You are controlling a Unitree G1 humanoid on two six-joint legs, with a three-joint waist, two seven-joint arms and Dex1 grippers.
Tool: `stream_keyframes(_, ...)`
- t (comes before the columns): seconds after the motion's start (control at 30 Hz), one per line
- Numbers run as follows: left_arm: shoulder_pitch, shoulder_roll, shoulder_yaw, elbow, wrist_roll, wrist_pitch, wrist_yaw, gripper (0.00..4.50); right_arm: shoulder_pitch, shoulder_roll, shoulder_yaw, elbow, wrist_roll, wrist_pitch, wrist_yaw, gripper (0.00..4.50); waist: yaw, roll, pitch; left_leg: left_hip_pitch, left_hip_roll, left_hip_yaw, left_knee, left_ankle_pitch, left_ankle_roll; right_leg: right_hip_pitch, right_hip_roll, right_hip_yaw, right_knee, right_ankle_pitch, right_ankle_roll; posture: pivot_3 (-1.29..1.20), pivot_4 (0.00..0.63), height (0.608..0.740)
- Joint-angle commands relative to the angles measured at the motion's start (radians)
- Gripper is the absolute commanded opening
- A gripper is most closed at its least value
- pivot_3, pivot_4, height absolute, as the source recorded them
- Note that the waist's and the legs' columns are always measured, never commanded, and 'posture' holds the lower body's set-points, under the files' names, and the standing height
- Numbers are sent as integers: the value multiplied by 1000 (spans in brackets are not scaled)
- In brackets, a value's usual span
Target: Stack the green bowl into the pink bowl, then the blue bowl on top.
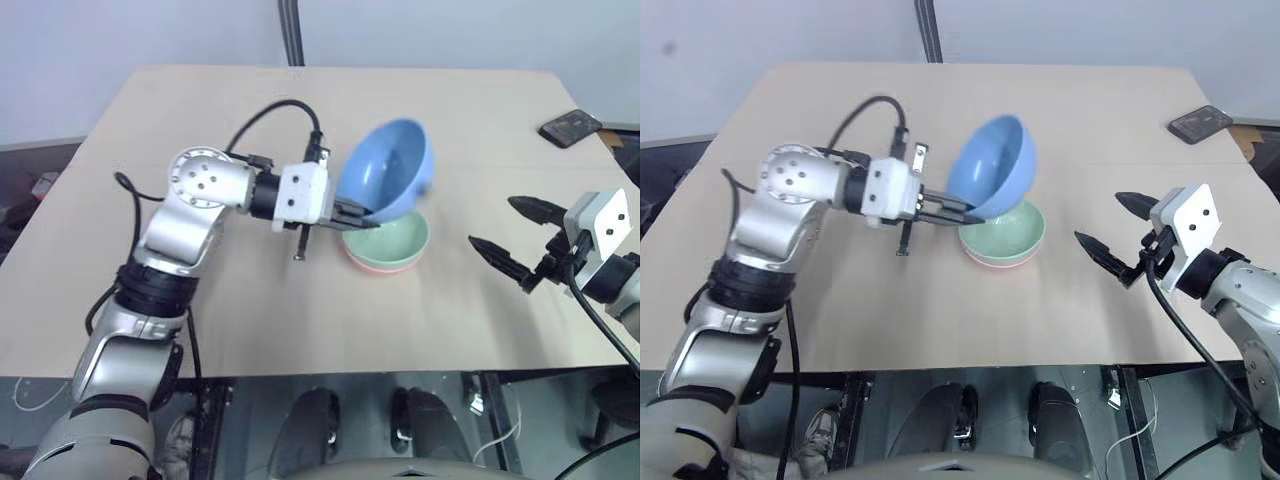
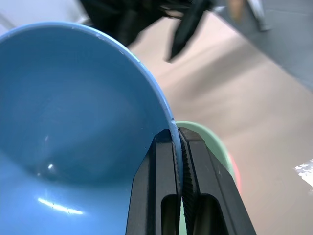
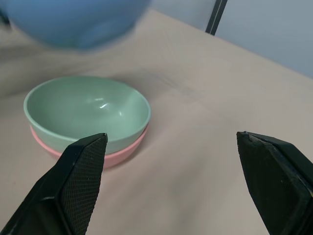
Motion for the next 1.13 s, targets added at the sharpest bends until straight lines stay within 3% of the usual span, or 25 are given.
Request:
stream_keyframes(0.03, -33, -21, -8, 67, -22, -62, -96, 538, 7, 1, -21, -65, 17, 5, -30, 4428, 1, 0, 0, 0, 0, 0, 0, 0, 0, 0, 0, 0, 0, 0, 0, 0, 150, 740)
stream_keyframes(0.13, -41, -25, 8, 92, -42, -57, -141, 1619, 15, 1, -24, -74, 23, 9, -40, 4428, 2, 0, 0, -1, 0, 0, 0, 0, 0, 0, 0, 0, -1, 0, 0, 0, 150, 740)
stream_keyframes(0.2, -41, -25, 33, 93, -43, -58, -123, 2740, 23, 0, -22, -72, 21, 5, -38, 4428, 2, 0, 0, -1, 0, 0, 1, -1, 1, 0, 0, 0, -1, 0, 0, 0, 150, 740)
stream_keyframes(0.3, -14, -15, 112, 56, -74, 32, -20, 3795, 25, 3, -5, -57, 25, -4, -27, 4428, 2, 0, 0, -1, 0, -1, 1, -1, 2, 0, -1, 0, -1, 0, 0, 0, 150, 740)
stream_keyframes(0.53, 281, 37, 346, -124, -144, 255, 256, 3795, -6, -26, 83, 50, 6, -77, 103, 4428, -9, 0, 0, 0, 1, 0, 1, -1, 1, 0, 0, 1, 0, 0, 0, 0, 150, 740)
stream_keyframes(0.63, 456, 51, 419, -209, -191, 309, 295, 4474, -25, -45, 102, 132, 1, -109, 172, 4500, -7, 0, 0, 0, 1, 0, 1, -1, 1, 0, -1, 1, 0, 0, 0, 0, 150, 740)
stream_keyframes(0.77, 631, 67, 518, -315, -262, 391, 353, 4474, 3, -107, 93, 230, -30, -166, 288, 4500, 10, 0, 0, -1, 1, -2, 2, -1, 1, 0, -2, -1, -1, 0, 0, 0, 150, 740)
stream_keyframes(1.0, 862, 122, 713, -473, -368, 500, 406, 4474, 103, -188, -38, 321, -44, -240, 394, 4500, 11, 0, -1, 0, 1, -2, 2, -1, 1, 2, -2, -1, -2, 0, 0, 0, 150, 740)
stream_keyframes(1.13, 912, 154, 774, -503, -396, 511, 410, 4474, 141, -212, -102, 333, -21, -231, 431, 4500, 11, 0, -1, 1, 1, -2, 2, -1, 1, 2, -2, -1, -2, 0, 0, 0, 150, 740)
